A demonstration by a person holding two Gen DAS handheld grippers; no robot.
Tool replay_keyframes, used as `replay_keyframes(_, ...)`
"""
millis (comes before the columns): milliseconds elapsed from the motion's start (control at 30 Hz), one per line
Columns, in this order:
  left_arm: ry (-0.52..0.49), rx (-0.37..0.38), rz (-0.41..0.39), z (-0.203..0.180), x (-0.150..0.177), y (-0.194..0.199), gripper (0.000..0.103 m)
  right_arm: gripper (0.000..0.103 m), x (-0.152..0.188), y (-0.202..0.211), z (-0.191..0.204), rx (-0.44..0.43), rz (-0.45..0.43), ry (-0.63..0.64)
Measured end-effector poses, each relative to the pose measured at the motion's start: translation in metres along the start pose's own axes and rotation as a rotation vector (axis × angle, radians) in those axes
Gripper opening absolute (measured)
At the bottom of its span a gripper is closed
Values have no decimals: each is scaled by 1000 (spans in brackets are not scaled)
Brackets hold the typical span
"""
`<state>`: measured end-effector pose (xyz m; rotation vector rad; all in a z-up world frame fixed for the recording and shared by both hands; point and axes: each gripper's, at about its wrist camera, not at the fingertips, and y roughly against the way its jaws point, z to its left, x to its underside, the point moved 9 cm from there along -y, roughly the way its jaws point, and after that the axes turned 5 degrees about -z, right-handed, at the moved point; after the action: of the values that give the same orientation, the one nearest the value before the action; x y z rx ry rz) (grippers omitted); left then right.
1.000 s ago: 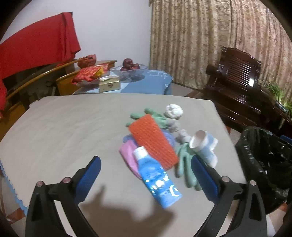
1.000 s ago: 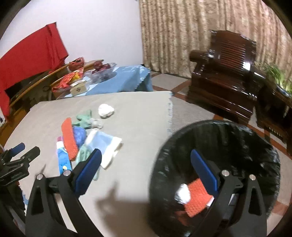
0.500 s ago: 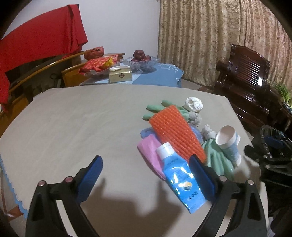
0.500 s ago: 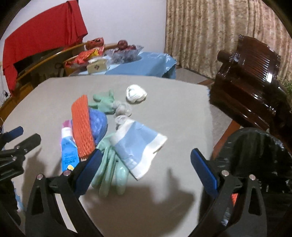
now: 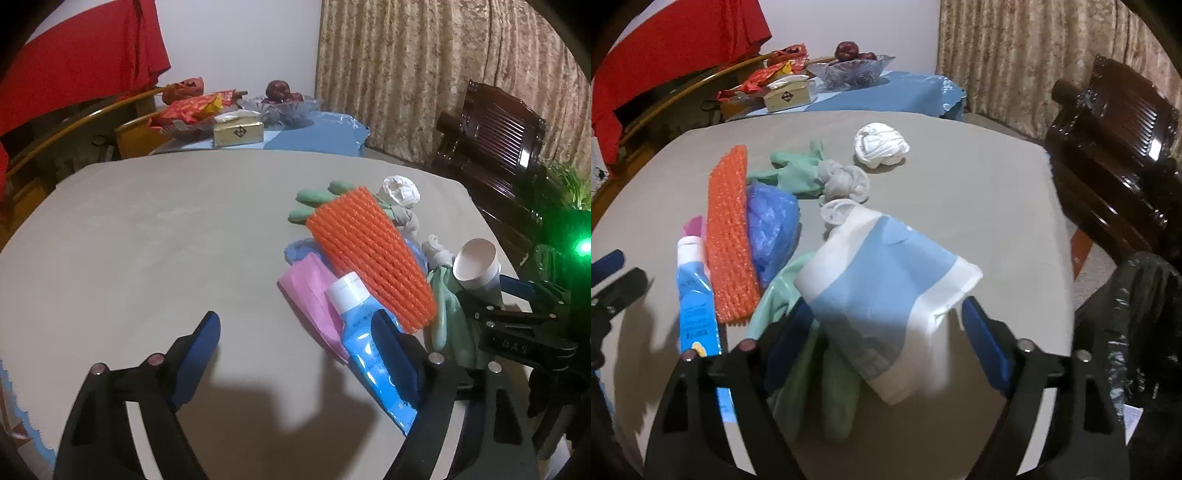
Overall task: Collect trash
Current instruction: 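Grasp the white-and-blue cup with the right tool, then grasp the orange mesh net with the left tool while the right holds the cup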
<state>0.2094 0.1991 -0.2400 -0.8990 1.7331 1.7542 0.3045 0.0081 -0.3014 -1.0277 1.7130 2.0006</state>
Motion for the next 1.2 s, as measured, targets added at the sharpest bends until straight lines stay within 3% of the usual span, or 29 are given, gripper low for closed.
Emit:
replay_keyframes(233,-3,33,24,-10,5,-14,78,39,2,5,11,-119,23,-22)
replay_keyframes(367,-4,54,46,-19,10,-22,74,24,-1,10,15,-163,27,-31)
replay_keyframes(733,53,147,106,-41,19,-42,44,26,-3,17,6,-159,26,-44)
replay_keyframes(800,60,139,101,-40,16,-41,29,26,-3,17,6,-163,28,-43)
replay_keyframes(900,77,133,92,-37,12,-36,18,26,-4,17,6,-167,25,-51)
replay_keyframes(1200,85,175,68,-48,10,-14,14,26,-7,25,-3,-169,18,-84)
